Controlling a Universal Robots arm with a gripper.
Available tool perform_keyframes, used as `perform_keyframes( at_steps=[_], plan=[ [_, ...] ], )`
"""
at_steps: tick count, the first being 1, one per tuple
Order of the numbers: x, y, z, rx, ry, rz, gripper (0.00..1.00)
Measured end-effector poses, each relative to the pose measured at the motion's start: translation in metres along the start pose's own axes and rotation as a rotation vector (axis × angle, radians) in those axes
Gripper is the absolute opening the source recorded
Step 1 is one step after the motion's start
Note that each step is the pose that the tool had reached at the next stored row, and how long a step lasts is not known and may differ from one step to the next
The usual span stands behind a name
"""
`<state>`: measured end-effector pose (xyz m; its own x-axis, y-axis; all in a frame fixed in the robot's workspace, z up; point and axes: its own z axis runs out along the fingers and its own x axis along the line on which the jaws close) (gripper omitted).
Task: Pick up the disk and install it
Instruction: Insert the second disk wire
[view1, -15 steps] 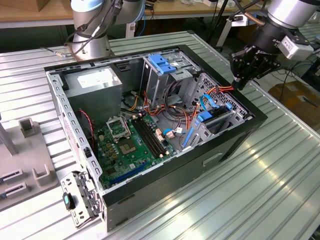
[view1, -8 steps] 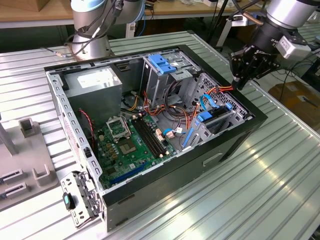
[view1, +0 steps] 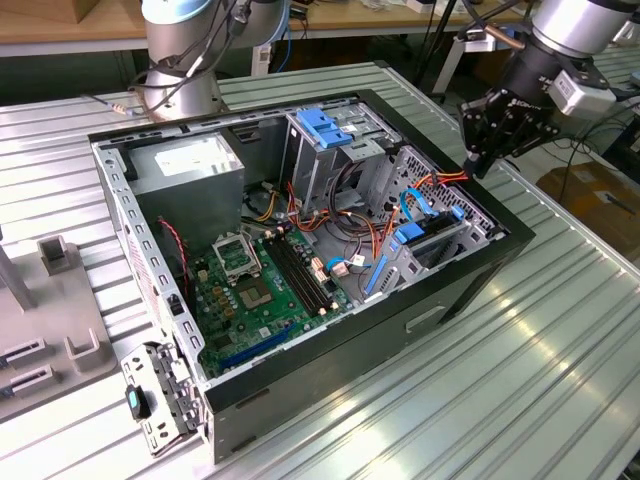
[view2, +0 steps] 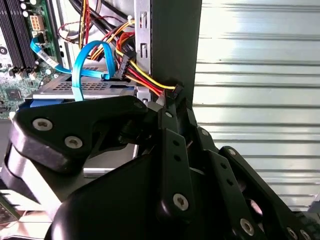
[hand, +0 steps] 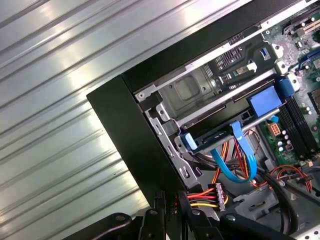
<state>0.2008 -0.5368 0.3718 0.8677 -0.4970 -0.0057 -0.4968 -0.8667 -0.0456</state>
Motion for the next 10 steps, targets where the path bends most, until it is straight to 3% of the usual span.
perform_keyframes(
  at_steps=[5, 8, 10],
  plan=[
    [-0.001, -0.0018, 0.0024, 0.0002, 0.0016, 0.036, 0.24],
    [-0.0009, -0.0021, 0.0047, 0.0006, 0.0046, 0.103, 0.24],
    [-0.001, -0.0021, 0.0047, 0.0006, 0.0047, 0.104, 0.24]
  ],
)
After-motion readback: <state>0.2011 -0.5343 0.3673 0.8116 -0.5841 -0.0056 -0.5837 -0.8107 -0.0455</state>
